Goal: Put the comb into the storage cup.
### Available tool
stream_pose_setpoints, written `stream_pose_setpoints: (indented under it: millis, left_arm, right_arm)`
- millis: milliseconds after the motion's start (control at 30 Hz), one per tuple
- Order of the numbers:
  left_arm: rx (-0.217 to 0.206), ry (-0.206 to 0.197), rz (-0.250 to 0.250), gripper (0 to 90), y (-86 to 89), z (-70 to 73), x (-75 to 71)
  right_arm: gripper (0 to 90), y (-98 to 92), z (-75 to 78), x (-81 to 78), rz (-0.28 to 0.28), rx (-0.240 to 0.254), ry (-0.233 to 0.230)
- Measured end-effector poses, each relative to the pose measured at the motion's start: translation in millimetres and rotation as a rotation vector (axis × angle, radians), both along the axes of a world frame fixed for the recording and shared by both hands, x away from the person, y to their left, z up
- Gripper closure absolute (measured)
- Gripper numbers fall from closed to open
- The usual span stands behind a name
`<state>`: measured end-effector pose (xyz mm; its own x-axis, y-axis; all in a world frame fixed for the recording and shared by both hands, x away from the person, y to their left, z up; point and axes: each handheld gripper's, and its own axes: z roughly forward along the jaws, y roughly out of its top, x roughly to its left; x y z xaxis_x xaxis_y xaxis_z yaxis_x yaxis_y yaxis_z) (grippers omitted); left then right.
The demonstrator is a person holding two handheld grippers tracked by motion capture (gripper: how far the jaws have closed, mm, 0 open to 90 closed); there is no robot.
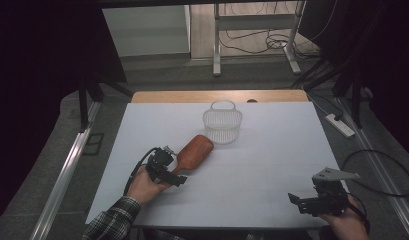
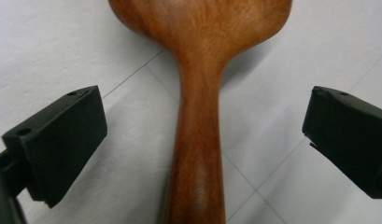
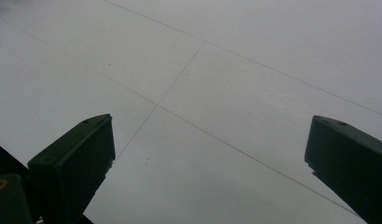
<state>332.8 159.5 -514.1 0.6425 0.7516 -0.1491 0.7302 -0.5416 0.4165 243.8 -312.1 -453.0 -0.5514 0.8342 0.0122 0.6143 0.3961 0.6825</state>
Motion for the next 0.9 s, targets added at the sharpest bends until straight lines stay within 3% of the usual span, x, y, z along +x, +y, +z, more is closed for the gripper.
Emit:
stream_pose_setpoints:
  millis: [100,267,433,800,900]
  left_arm:
    - [0.016,-0.012,0.008,7.4,0.1,0.6,-0.4]
    - [0.01,-0.046,0.008,28.7,2.4,4.6,-2.2]
    - [-0.001,-0.038,0.008,45.0,1.9,5.1,-1.5]
    - [0.028,-0.025,0.003,69.4,-4.9,4.4,0.2]
    - [0.027,-0.027,-0.005,70.6,-4.4,4.3,0.6]
  right_arm:
    - [1.5,0.1,-0.1,0.1,0.0,0.0,0.001]
    - [1.5,0.2,-0.1,0.2,0.0,-0.001,0.002]
    - [1.5,0.3,-0.2,0.2,0.0,-0.003,0.002]
    - [1.5,0.6,-0.3,0.4,0.0,-0.005,0.003]
    - [1.5,0.6,-0.3,0.3,0.0,-0.005,0.004]
